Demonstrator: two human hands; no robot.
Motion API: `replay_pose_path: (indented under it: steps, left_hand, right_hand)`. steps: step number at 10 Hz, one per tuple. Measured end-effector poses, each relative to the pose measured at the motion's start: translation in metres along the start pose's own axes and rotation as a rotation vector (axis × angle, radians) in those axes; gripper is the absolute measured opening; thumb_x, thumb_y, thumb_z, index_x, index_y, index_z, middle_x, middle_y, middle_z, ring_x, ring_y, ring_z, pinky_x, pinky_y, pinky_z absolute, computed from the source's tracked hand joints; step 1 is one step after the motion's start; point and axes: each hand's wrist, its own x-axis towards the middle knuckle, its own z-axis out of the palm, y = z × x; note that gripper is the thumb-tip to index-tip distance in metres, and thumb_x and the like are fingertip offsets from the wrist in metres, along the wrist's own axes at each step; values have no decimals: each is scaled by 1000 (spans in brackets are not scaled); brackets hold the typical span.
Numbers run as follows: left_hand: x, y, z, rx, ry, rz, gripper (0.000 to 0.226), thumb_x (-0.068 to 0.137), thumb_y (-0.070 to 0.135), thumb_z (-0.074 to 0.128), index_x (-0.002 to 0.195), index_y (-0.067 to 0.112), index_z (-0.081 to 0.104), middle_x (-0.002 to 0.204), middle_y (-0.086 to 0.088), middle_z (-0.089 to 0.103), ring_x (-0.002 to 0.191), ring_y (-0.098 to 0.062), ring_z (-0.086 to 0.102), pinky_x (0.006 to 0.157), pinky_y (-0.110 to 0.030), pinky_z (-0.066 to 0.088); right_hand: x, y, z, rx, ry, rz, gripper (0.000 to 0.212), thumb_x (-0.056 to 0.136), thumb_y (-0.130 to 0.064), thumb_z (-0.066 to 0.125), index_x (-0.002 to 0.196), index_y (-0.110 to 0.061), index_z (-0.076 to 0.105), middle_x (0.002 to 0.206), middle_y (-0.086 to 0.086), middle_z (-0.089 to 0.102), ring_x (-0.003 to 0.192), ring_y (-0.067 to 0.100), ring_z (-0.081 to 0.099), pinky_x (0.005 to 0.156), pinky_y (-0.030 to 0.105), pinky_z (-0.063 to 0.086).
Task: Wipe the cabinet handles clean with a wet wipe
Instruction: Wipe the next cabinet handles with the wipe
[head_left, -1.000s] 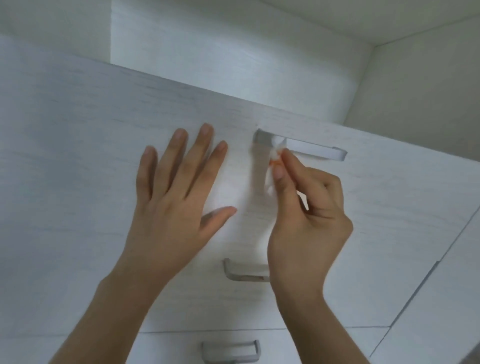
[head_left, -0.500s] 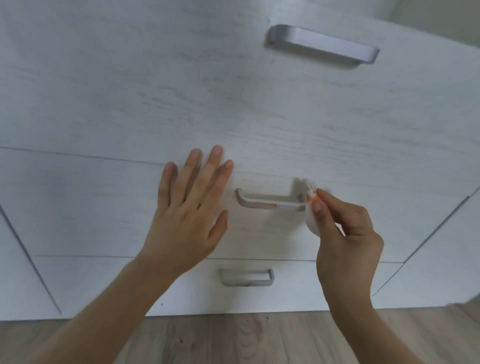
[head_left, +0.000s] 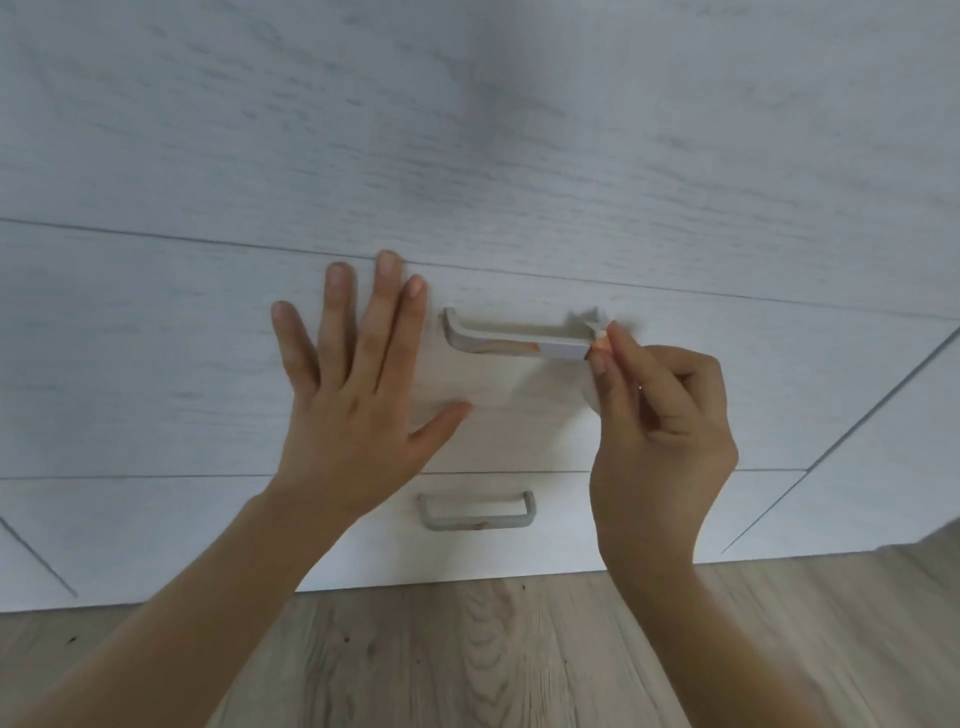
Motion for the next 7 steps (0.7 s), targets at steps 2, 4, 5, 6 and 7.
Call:
replay_pose_path:
  steps: [2, 4, 5, 6, 7]
  left_hand:
    - [0, 3, 7, 24, 44, -16, 98, 89, 65, 46, 151, 8, -3, 157, -1, -20, 143, -26, -18, 112, -56, -9]
    - [0, 3, 7, 30, 62, -17, 98, 89, 66, 46, 151, 7, -2, 157, -1, -19, 143, -26, -17, 112, -56, -9]
    - [1, 3, 7, 27, 58, -17, 98, 89, 66, 45, 151, 8, -3, 157, -1, -20, 143, -26, -18, 112, -56, -9]
    - [0, 2, 6, 28, 58, -10, 97, 89, 66, 45, 151, 8, -3, 156, -1, -20, 143, -26, -18, 112, -56, -9]
    - [0, 3, 6, 12, 55, -9, 96, 90, 65, 44, 151, 8, -3, 156, -1, -20, 143, -26, -18, 112, -55, -9]
  right_hand:
    - [6, 6, -3, -81, -21, -138, 22, 87, -9, 63, 107, -18, 66, 85, -18, 48, 78, -9, 50, 71, 3, 40]
    - [0, -3, 2, -159, -81, -251, 18, 86, -11, 64, 102, -13, 70, 83, -13, 47, 78, -12, 47, 69, -1, 36]
    - [-3, -7, 10, -112, -49, -189, 17, 85, -9, 66, 100, -14, 70, 81, -15, 46, 74, -9, 47, 70, 0, 37]
    - [-6, -11, 13, -141, -63, -252, 17, 84, -4, 65, 100, -6, 71, 80, -8, 48, 72, -4, 47, 75, 0, 38]
    - [-6, -11, 14, -116, -52, -189, 17, 84, -6, 66, 100, -9, 72, 79, -10, 48, 73, -7, 47, 70, 0, 37]
